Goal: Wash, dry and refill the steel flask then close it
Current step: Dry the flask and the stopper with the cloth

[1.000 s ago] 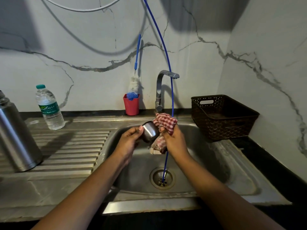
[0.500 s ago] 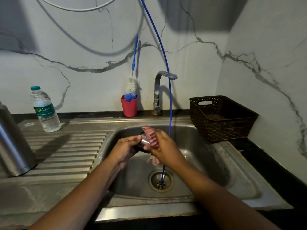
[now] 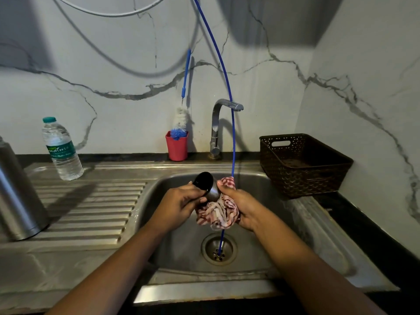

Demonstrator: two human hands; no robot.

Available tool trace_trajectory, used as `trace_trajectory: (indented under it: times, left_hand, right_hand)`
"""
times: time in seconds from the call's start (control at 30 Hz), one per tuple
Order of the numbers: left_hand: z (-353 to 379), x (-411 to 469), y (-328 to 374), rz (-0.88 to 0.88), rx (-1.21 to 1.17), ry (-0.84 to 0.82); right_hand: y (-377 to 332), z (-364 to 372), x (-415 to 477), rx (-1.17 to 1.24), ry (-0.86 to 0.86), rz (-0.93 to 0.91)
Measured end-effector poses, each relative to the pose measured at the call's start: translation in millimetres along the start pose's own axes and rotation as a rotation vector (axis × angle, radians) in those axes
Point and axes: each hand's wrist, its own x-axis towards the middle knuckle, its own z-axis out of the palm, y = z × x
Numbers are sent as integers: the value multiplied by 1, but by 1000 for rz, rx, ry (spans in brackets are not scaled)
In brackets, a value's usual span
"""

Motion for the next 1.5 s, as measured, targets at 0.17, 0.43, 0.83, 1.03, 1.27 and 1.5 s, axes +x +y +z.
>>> trace_trajectory:
  times: [0.17,0.43,0.83,1.03,1.27,1.5]
  left_hand:
    - [0,0,0,0,42,-13]
    - [2,-2,5,-7,-78,-36]
    - [-6,1,12,-144,-190,-66]
    - [-5,1,16,-61,-12,-53]
    - [-1,3,10,-93,-111,-10]
    - [-8,2,11,-63,109,-40]
  right_hand:
    - [-3,8,3,-267,249,-285]
    - [12,3,10,149,-178,35]
    - [0,-2,-3,99,-244,67]
    - [-9,-11,-2,-95,-45,66]
    - [8,8,-2,128,-145,90]
    - [-2,-1,3,-15,3,133]
